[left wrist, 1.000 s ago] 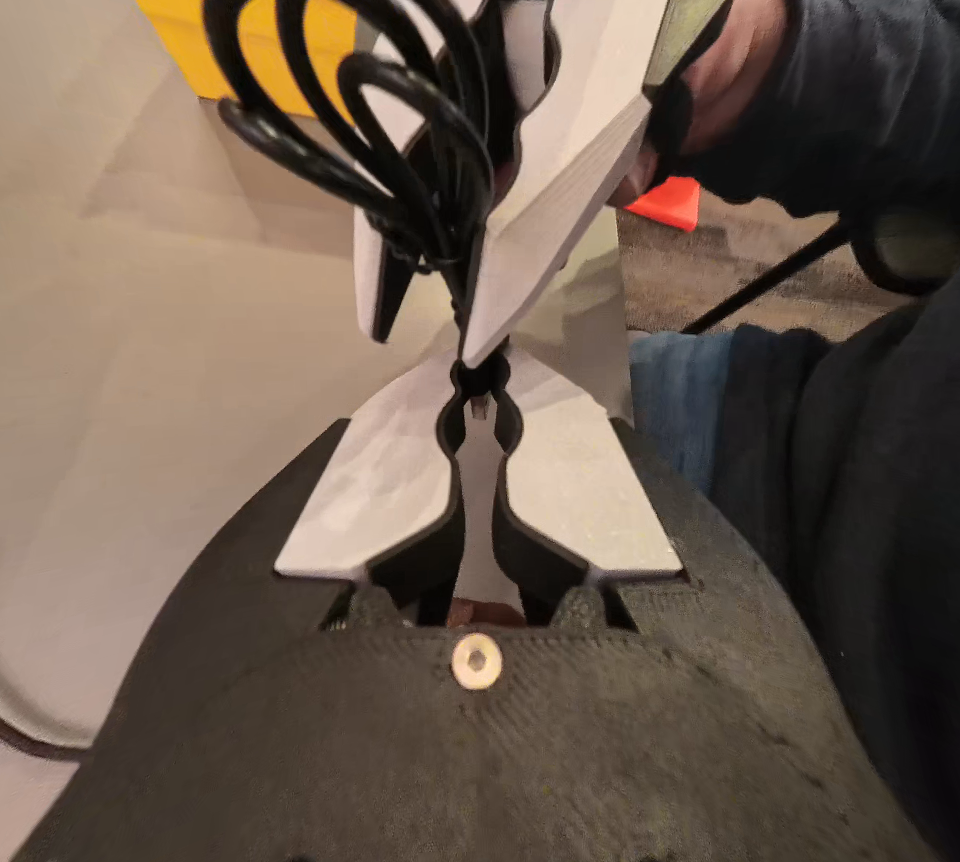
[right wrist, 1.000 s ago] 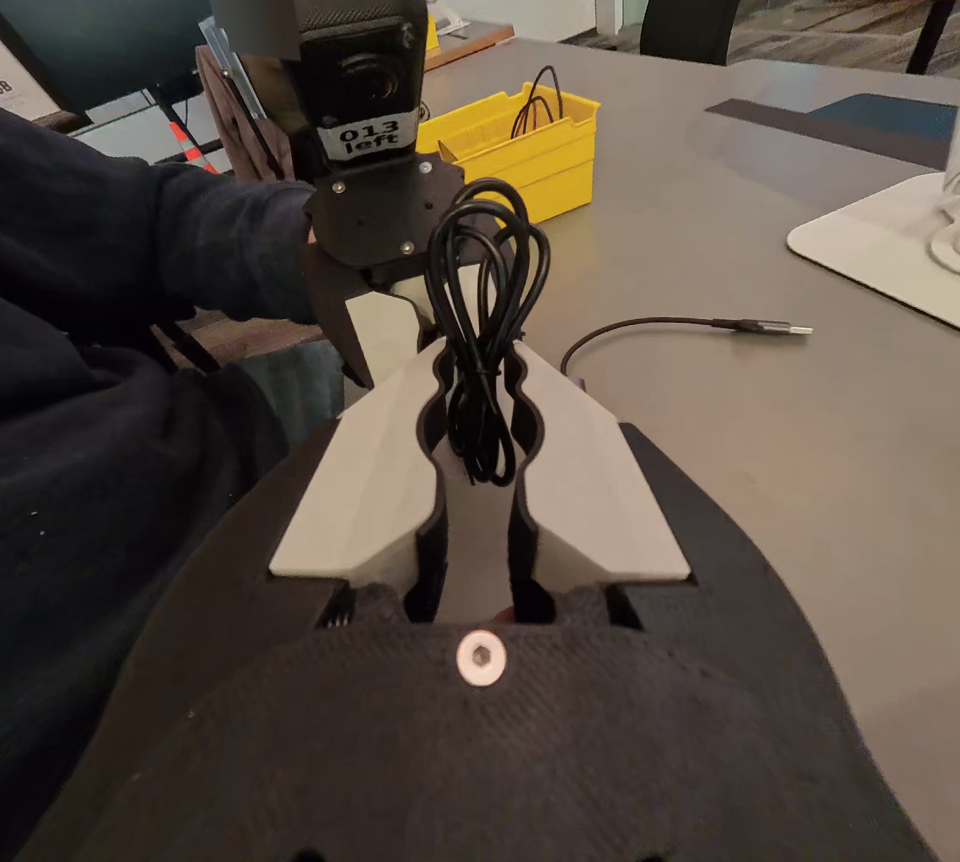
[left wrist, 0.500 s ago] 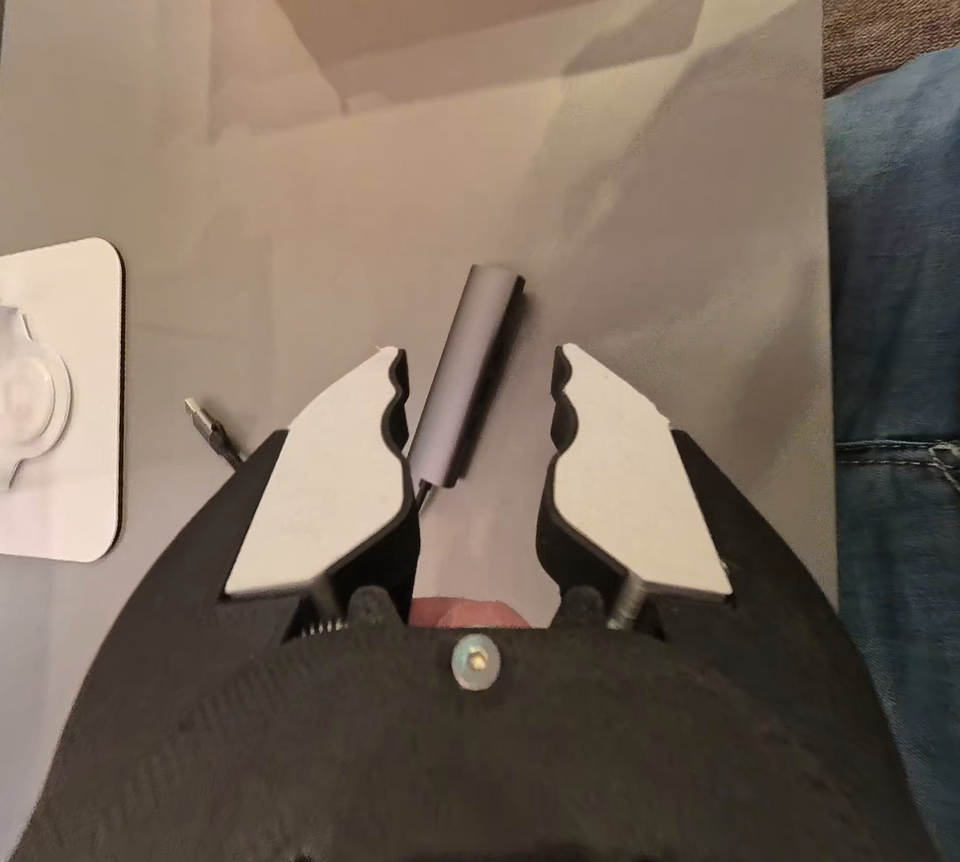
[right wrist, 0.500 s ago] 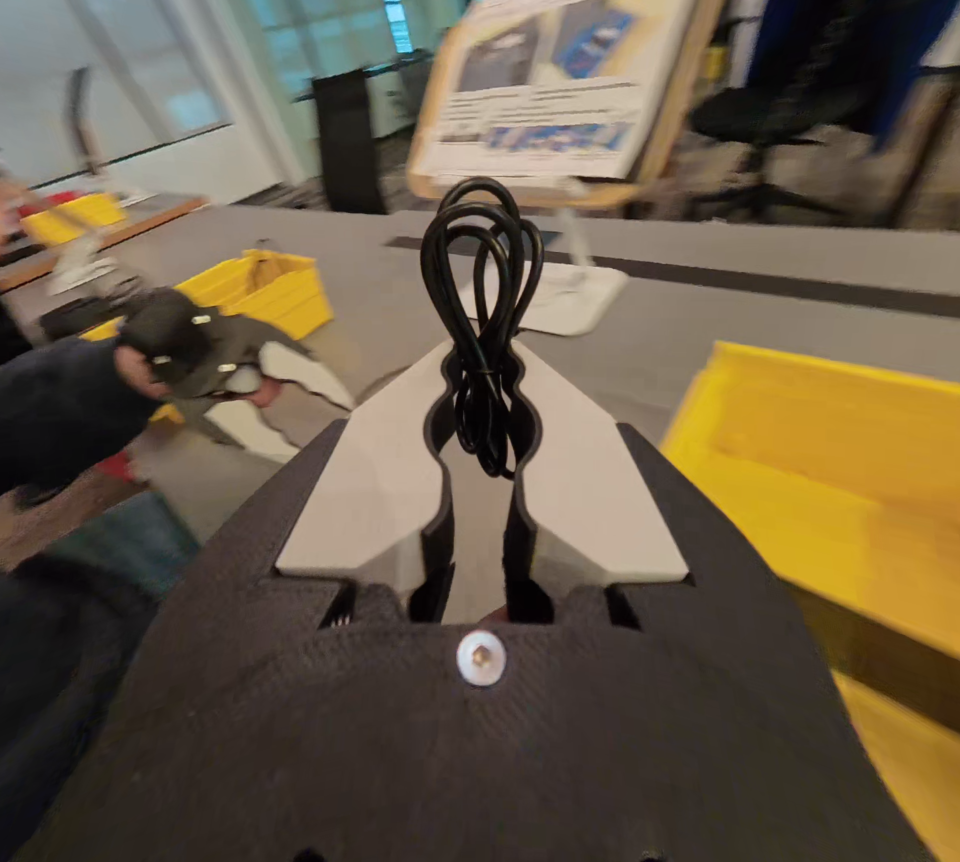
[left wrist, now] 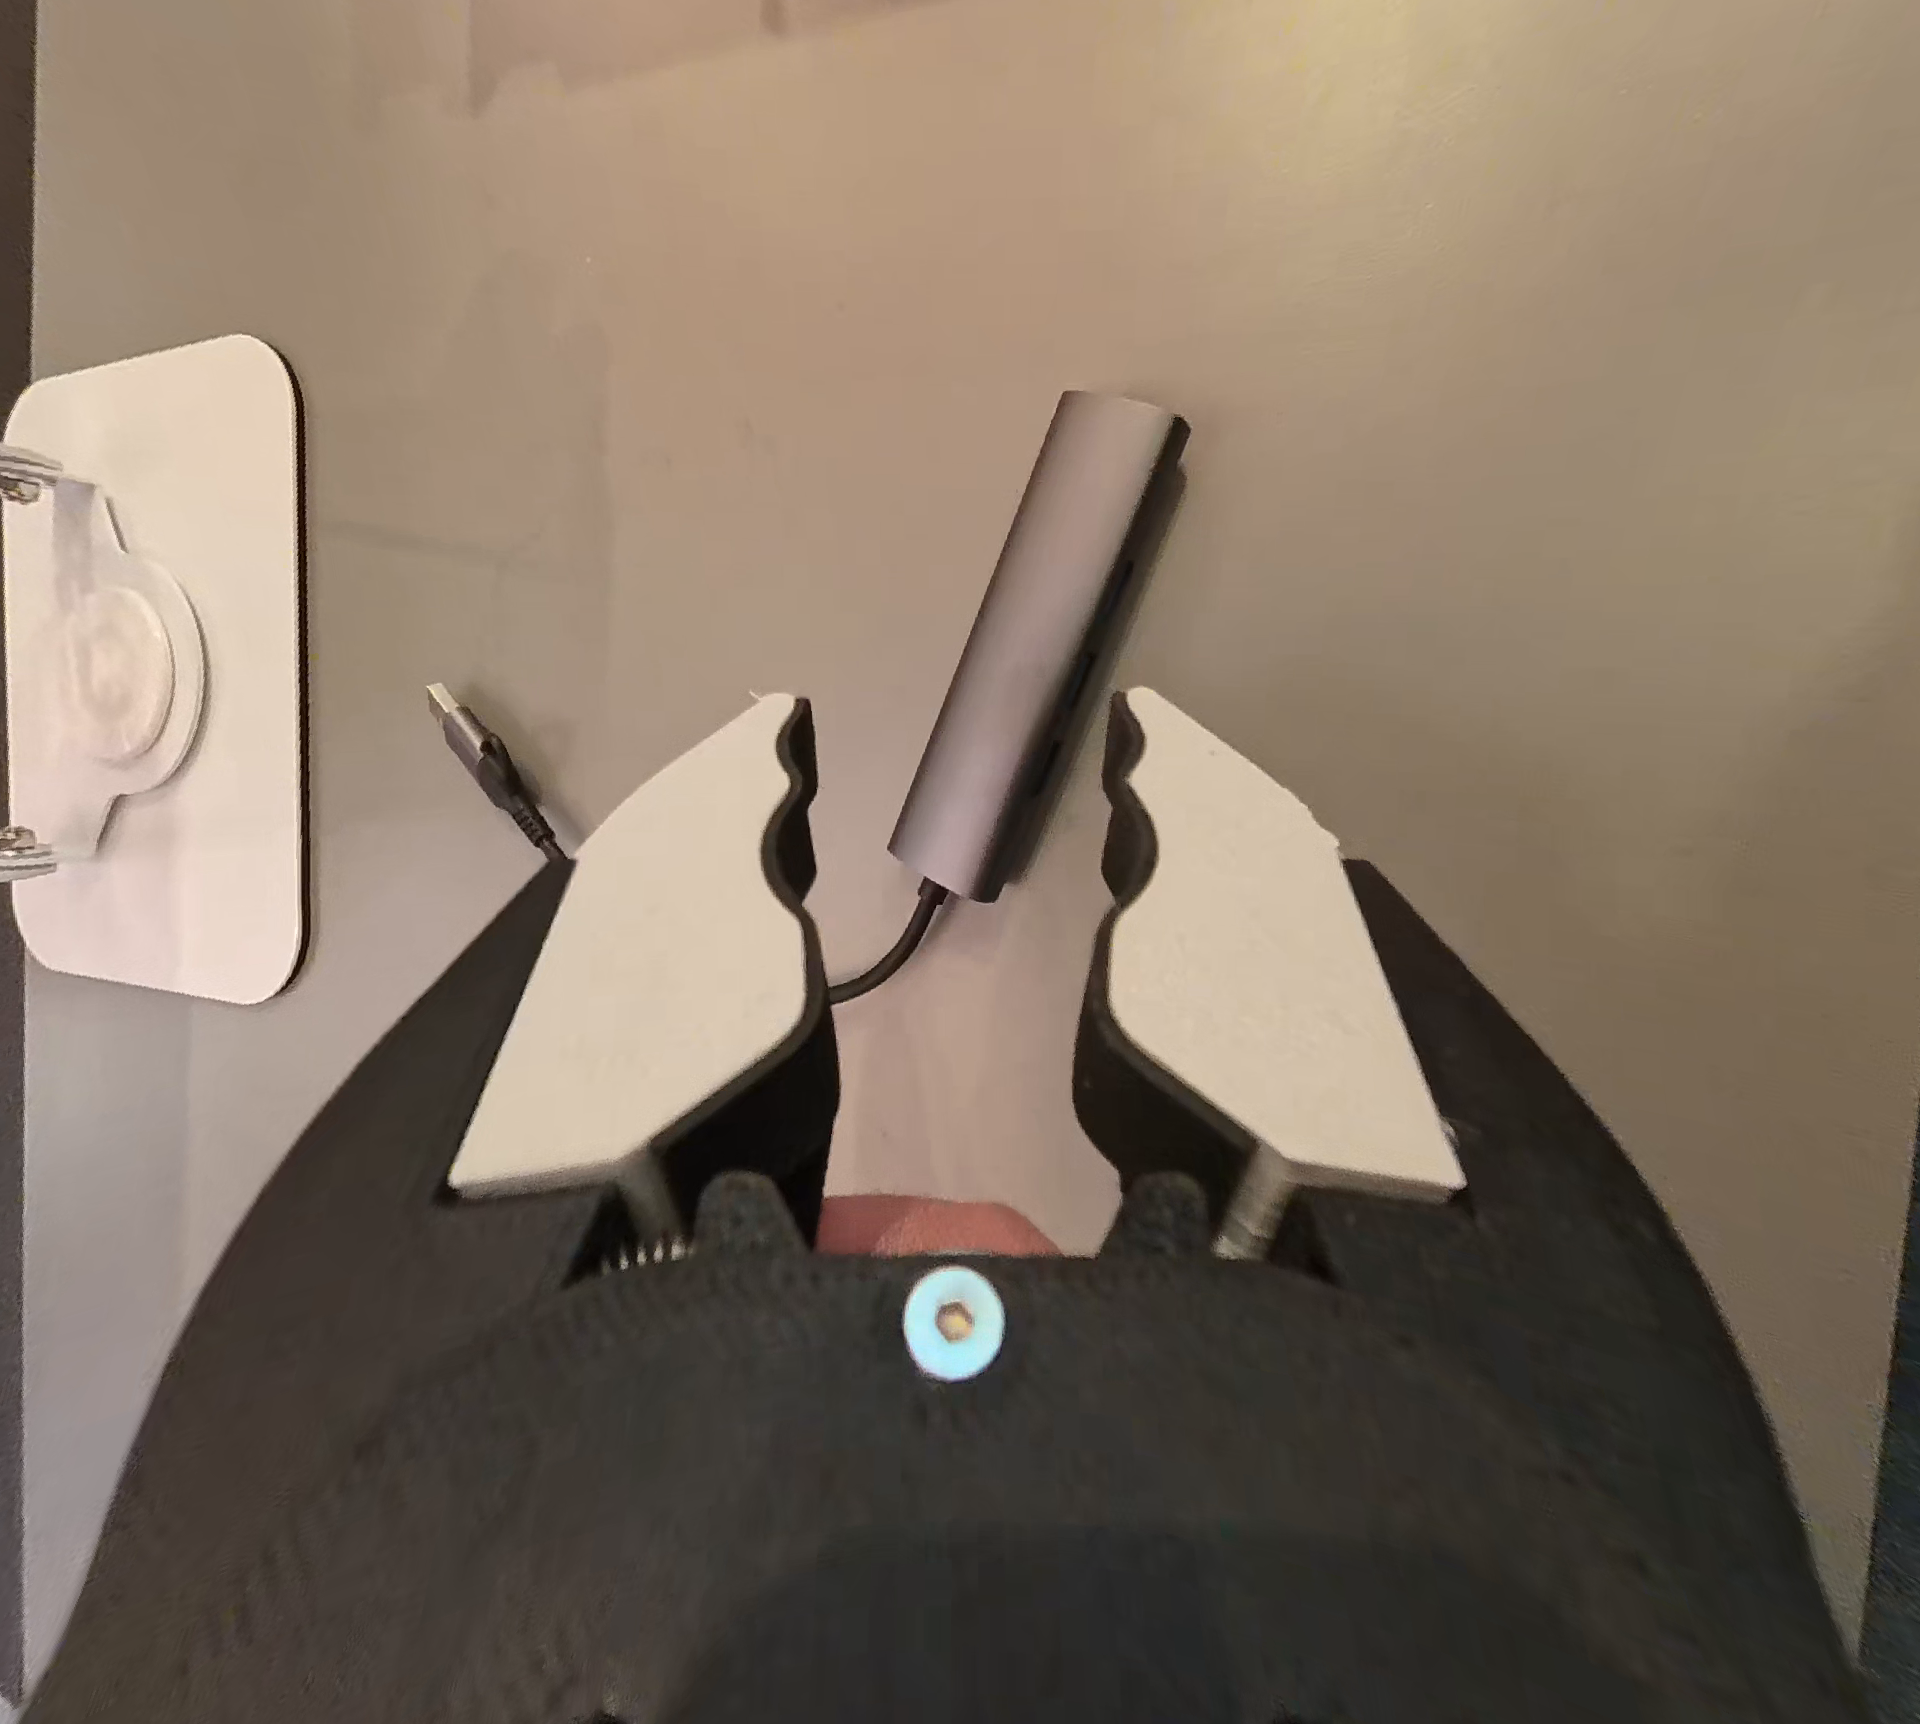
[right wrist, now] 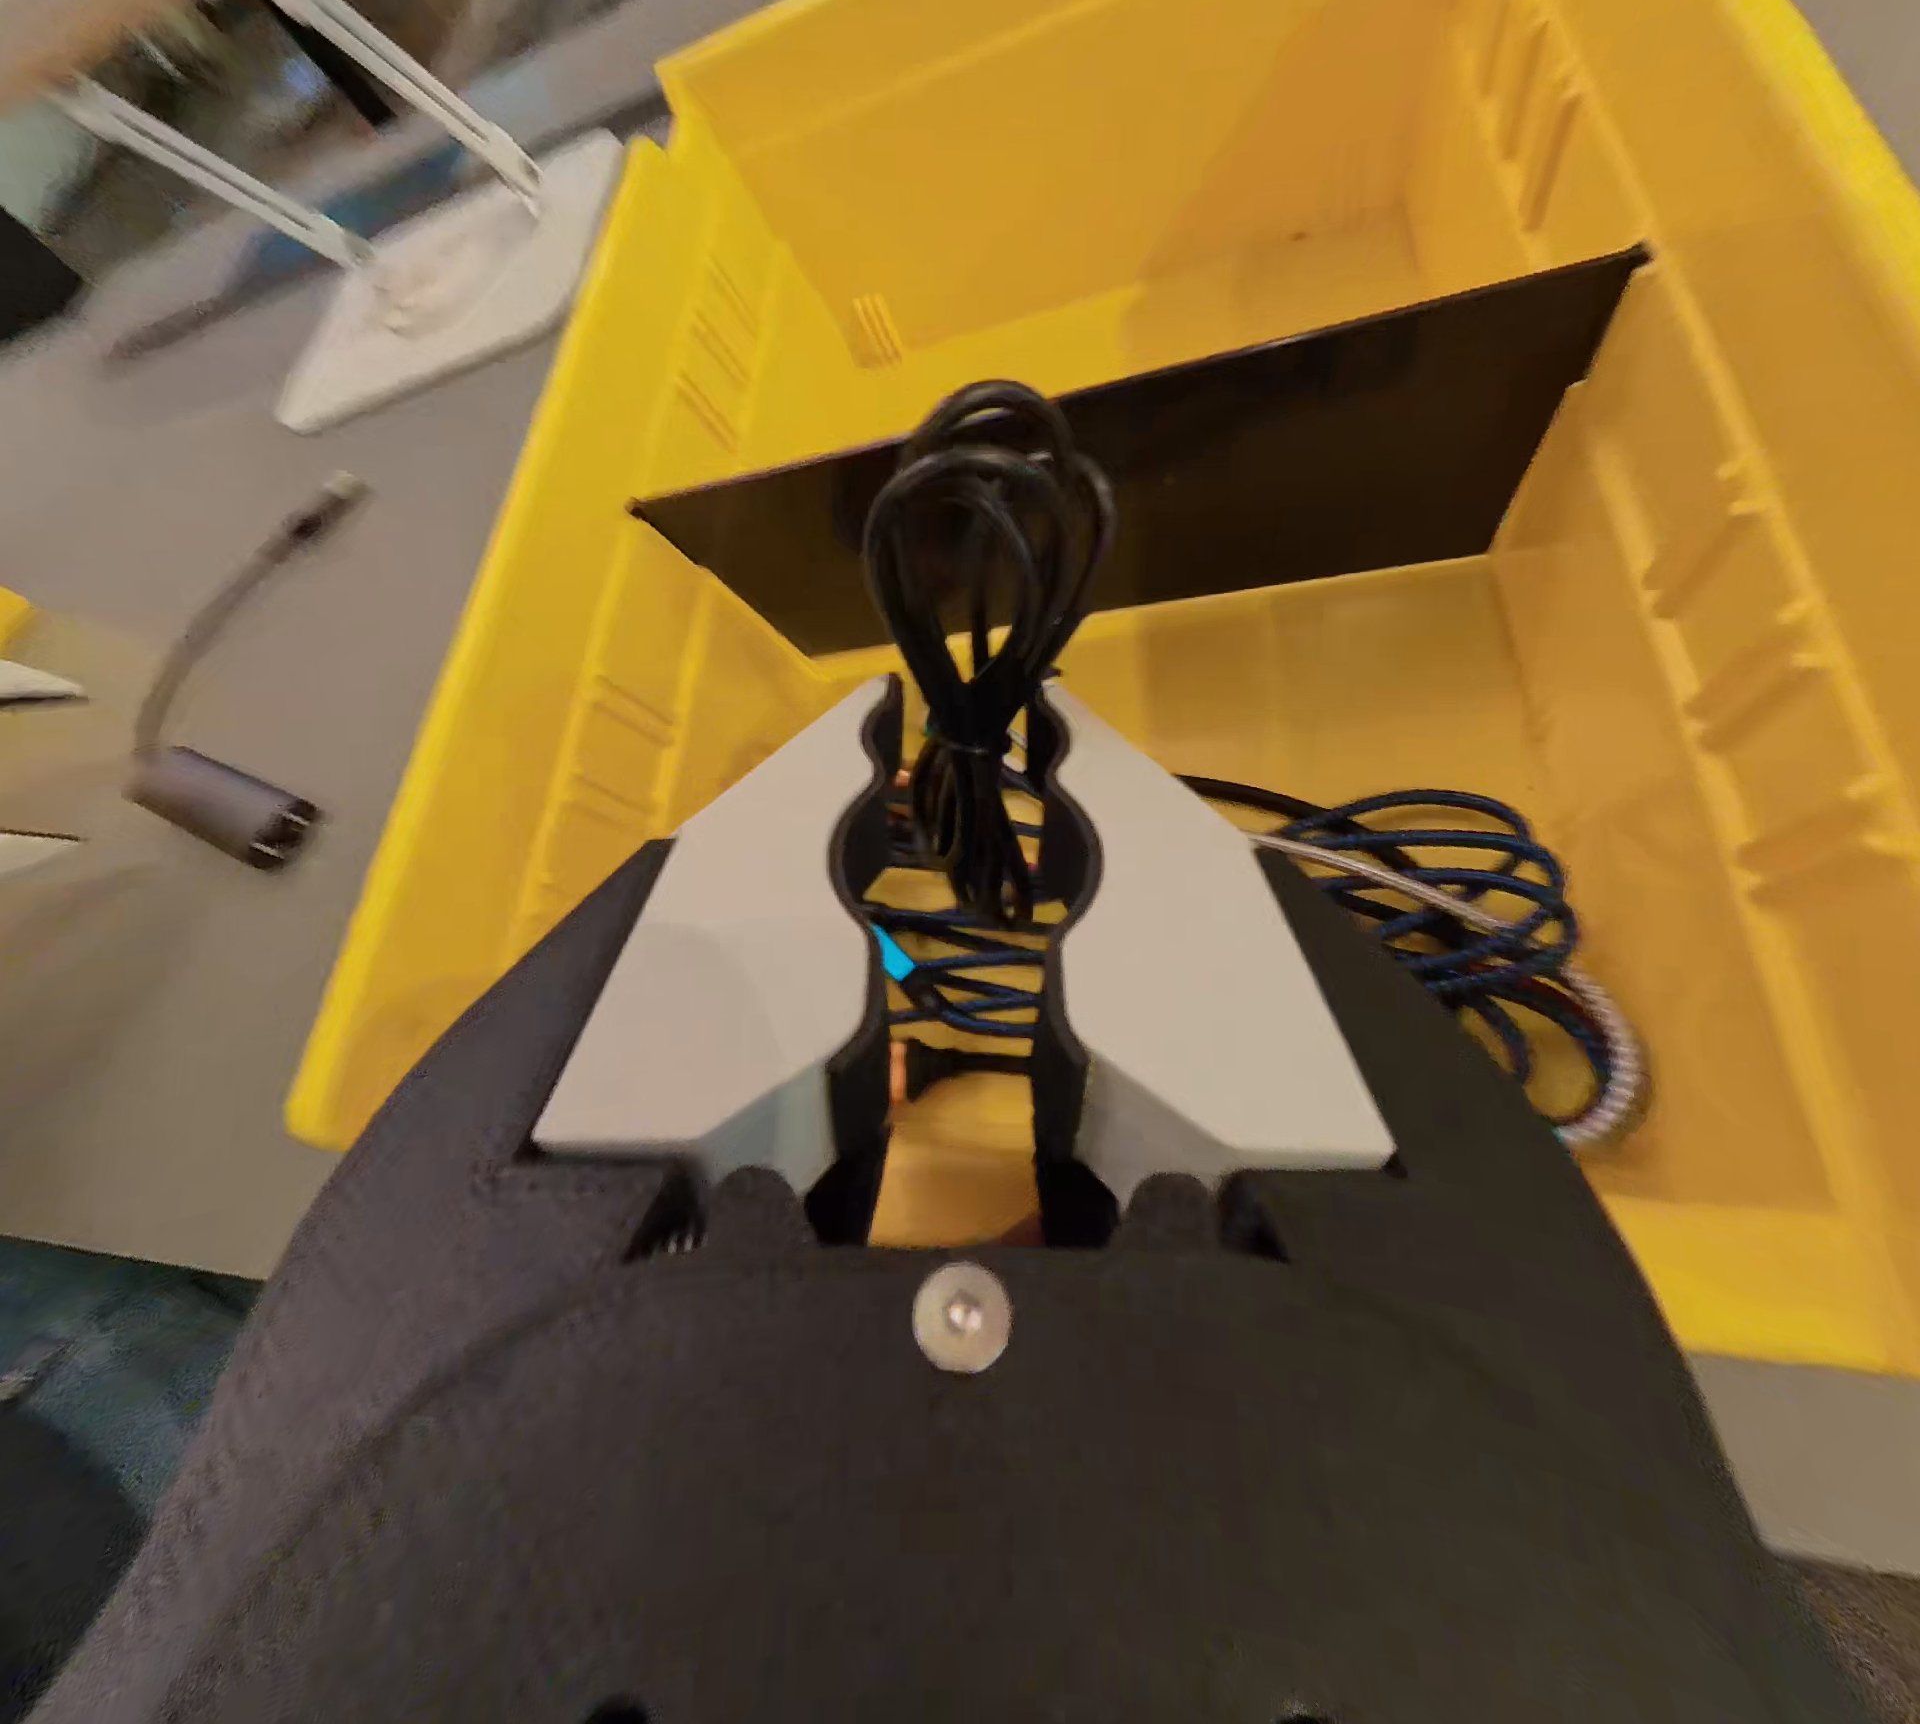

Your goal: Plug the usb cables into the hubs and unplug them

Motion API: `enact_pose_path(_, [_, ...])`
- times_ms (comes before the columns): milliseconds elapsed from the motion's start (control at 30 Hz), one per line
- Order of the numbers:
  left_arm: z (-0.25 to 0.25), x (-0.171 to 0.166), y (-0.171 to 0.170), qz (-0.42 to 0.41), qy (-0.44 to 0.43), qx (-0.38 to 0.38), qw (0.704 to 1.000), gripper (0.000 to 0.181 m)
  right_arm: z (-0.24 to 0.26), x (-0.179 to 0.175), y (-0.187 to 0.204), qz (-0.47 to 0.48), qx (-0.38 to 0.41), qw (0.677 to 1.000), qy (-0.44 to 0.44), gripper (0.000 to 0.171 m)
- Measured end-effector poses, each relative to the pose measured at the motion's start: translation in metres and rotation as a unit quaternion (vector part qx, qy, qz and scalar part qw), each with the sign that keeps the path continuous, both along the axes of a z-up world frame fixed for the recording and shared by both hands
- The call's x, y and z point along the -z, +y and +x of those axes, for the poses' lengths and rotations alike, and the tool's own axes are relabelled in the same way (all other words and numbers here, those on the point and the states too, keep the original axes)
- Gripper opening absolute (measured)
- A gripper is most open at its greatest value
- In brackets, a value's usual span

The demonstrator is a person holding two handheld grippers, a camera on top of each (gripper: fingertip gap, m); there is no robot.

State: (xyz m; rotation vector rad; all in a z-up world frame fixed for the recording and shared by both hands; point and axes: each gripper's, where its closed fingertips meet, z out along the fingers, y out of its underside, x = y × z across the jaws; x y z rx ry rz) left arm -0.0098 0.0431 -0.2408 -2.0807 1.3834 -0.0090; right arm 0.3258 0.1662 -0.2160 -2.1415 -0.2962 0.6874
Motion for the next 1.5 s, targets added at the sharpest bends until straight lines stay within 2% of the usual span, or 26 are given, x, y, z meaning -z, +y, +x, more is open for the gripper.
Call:
enact_pose_path(133, [-0.004,0.002,-0.002,-0.006,0.006,-0.005,1.0,0.054,0.015,-0.001,0.001,0.01,0.005,0.996,-0.094,0.052])
enact_pose_path(200, [-0.009,0.002,-0.003,-0.008,0.007,-0.014,1.0,0.054,0.027,-0.007,0.002,0.023,0.014,0.988,-0.153,0.062])
enact_pose_path(333, [-0.021,-0.002,-0.008,-0.007,0.005,-0.037,0.999,0.055,0.036,-0.053,0.001,0.111,0.028,0.954,-0.277,0.075])
enact_pose_path(400, [-0.029,-0.004,-0.011,-0.006,0.001,-0.056,0.998,0.055,-0.007,-0.087,-0.01,0.182,-0.031,0.937,-0.298,0.064])
enact_pose_path(467, [-0.035,-0.005,-0.014,-0.008,-0.004,-0.076,0.997,0.056,-0.088,-0.102,-0.039,0.215,-0.158,0.93,-0.254,0.062])
enact_pose_path(533, [-0.04,-0.004,-0.02,-0.007,-0.004,-0.087,0.996,0.056,-0.17,-0.086,-0.081,0.181,-0.302,0.913,-0.206,0.064])
enact_pose_path(567, [-0.044,-0.004,-0.022,-0.004,0.0,-0.092,0.996,0.055,-0.202,-0.07,-0.096,0.169,-0.354,0.895,-0.214,0.065])
enact_pose_path(667, [-0.052,-0.006,-0.03,-0.004,-0.013,-0.112,0.994,0.055,-0.266,-0.01,-0.116,0.166,-0.456,0.826,-0.287,0.067])
enact_pose_path(733, [-0.054,-0.006,-0.037,-0.006,-0.024,-0.119,0.993,0.055,-0.294,0.025,-0.125,0.127,-0.502,0.808,-0.281,0.064])
enact_pose_path(833, [-0.055,-0.005,-0.044,-0.003,-0.023,-0.116,0.993,0.055,-0.313,0.061,-0.119,0.079,-0.512,0.805,-0.289,0.057])
enact_pose_path(933, [-0.05,-0.005,-0.042,-0.012,-0.048,-0.116,0.992,0.055,-0.328,0.067,-0.121,0.051,-0.521,0.817,-0.243,0.029])
enact_pose_path(1067, [-0.046,-0.004,-0.041,-0.009,-0.053,-0.106,0.993,0.055,-0.328,0.065,-0.119,0.061,-0.53,0.806,-0.257,0.028])
enact_pose_path(1167, [-0.05,-0.009,-0.04,0.004,-0.057,-0.112,0.992,0.055,-0.324,0.043,-0.116,0.073,-0.522,0.819,-0.224,0.027])
enact_pose_path(1300, [-0.04,-0.021,-0.044,-0.001,-0.102,-0.092,0.991,0.054,-0.292,-0.029,-0.087,0.139,-0.496,0.831,-0.211,0.028])
enact_pose_path(1433, [-0.029,-0.021,-0.047,-0.001,-0.107,-0.076,0.991,0.054,-0.221,-0.112,-0.036,0.225,-0.453,0.822,-0.261,0.027])
enact_pose_path(1500, [-0.027,-0.017,-0.047,-0.006,-0.104,-0.073,0.992,0.054,-0.178,-0.141,-0.009,0.243,-0.431,0.816,-0.297,0.028])
